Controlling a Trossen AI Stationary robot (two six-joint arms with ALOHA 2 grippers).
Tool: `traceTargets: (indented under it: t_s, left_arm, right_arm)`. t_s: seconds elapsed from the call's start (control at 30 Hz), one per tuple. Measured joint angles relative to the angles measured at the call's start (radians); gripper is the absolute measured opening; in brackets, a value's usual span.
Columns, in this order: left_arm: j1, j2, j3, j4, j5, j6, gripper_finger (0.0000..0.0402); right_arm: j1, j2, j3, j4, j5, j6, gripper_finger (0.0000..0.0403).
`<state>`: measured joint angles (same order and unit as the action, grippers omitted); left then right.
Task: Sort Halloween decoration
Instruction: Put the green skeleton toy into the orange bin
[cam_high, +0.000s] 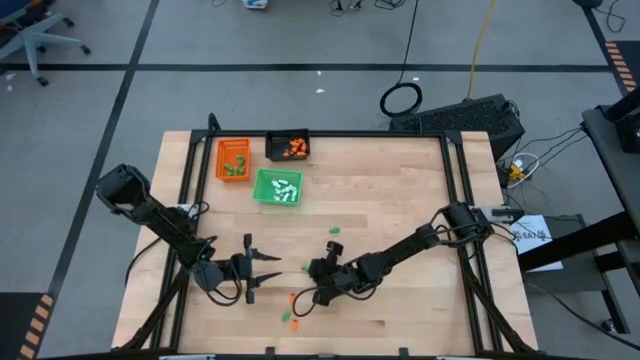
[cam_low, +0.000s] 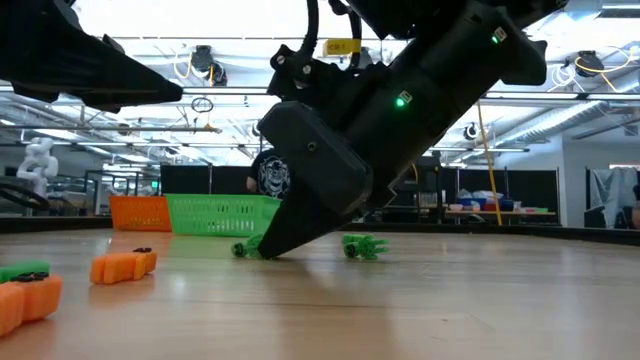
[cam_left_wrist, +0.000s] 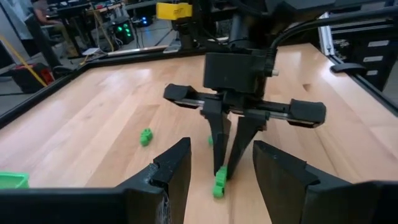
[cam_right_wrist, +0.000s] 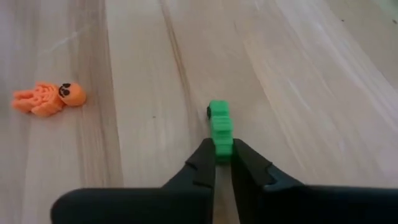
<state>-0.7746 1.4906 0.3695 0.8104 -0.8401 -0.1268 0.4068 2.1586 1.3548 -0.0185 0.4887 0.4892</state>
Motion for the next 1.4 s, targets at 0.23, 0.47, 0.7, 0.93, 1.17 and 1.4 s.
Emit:
traceTargets:
  t_s: [0.23, 0.47, 0.7, 0.93, 1.17, 1.4]
  left_arm:
    - [0.002, 0.000, 0.000, -0.004, 0.010, -0.026, 0.0171]
    - [0.003, 0.000, 0.000, 0.000, 0.010, -0.017, 0.0171]
    - [0.003, 0.000, 0.000, 0.042, 0.019, 0.011, 0.0171]
    - [0.002, -0.001, 0.000, 0.048, 0.051, 0.011, 0.0171]
    - [0.000, -0.001, 0.000, 0.044, 0.060, 0.012, 0.0171]
    - [0.000, 0.000, 0.000, 0.043, 0.185, 0.002, 0.0171]
  right_arm:
    - [0.024, -0.029, 0.031, -0.007, -0.013, -0.058, 0.0004]
    - [0.046, -0.039, 0.150, -0.007, 0.065, -0.240, 0.0003]
    - [0.049, -0.039, 0.226, -0.011, 0.103, -0.330, 0.0003]
    - [0.051, -0.038, 0.262, -0.017, 0.115, -0.397, 0.0003]
    - [0.051, -0.038, 0.269, -0.050, 0.117, -0.380, 0.0004]
    - [0.058, -0.038, 0.271, -0.053, 0.147, -0.375, 0.0004]
